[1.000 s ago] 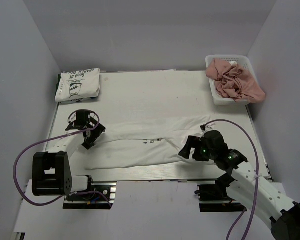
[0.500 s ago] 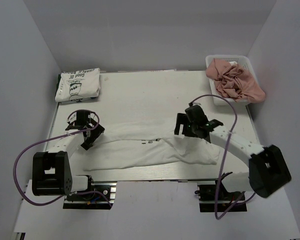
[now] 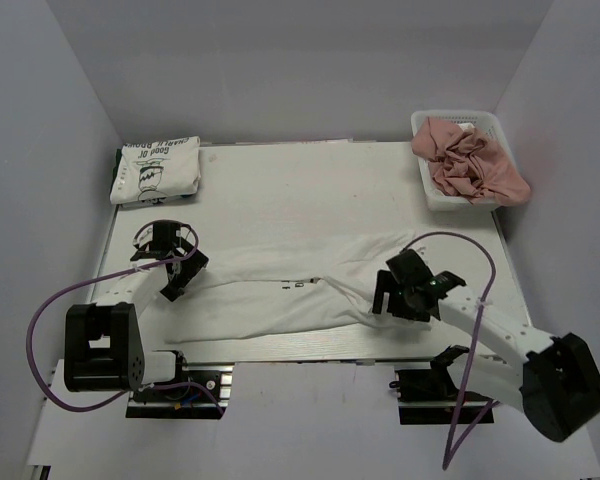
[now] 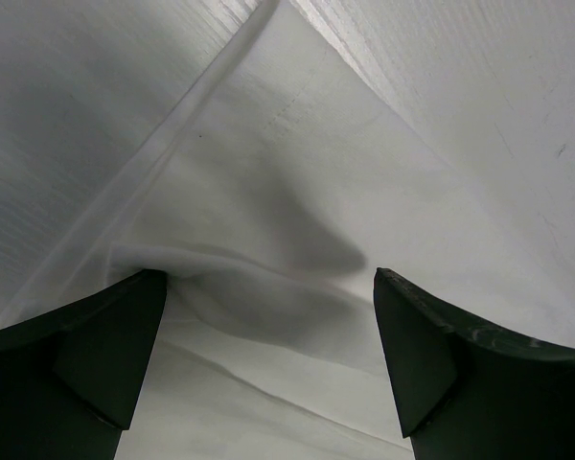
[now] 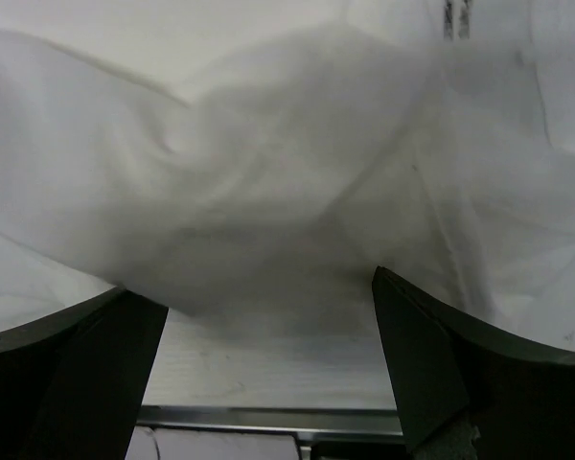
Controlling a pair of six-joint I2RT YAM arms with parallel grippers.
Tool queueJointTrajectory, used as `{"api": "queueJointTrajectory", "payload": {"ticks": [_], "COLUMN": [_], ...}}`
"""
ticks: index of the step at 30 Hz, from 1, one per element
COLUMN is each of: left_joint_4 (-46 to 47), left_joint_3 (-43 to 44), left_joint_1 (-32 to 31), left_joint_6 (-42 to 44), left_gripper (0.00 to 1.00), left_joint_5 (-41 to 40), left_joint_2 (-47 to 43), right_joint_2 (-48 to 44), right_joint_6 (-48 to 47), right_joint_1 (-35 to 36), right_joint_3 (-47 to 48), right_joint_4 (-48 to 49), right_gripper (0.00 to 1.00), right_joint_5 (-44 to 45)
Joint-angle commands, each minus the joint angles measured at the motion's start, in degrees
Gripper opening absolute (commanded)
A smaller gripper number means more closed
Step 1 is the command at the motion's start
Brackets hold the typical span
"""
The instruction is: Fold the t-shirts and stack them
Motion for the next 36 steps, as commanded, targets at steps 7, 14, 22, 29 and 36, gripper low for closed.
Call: {"api": "queueJointTrajectory", "payload": {"ticks": [7, 14, 22, 29, 36], "left_joint_4": [-2.64, -3.16, -3.78, -3.78, -5.27], "left_joint_3": [1.21, 4.55, 5.44, 2.62, -0.28], "left_joint_1": [0.59, 0.59, 0.06, 0.06, 0.06], "left_joint_6": [0.85, 0.85, 0.85, 1.38, 0.77], "left_gripper": [1.00, 1.00, 1.00, 1.00, 1.00], "left_joint_5": [-1.53, 0.57, 0.05, 0.58, 0.58], "left_joint_2": [1.59, 0.89, -0.78, 1.76, 1.77], "right_joint_2": [-13.76, -9.63, 0.21, 13.30, 25.69], "right_joint_6": [-1.04, -6.94, -5.36, -2.89, -4.65], "right_joint_1": [0.12, 0.21, 0.03, -0.23, -0.58], "right_joint_3": [4.01, 8.87, 2.11, 1.47, 7.62], "right_joint_4": [-4.97, 7.03, 18.14, 15.96, 15.60], "right_gripper": [0.91, 0.91, 0.91, 0.91, 0.91], "right_joint_5": [1.81, -4.77, -15.06, -6.29, 1.88]}}
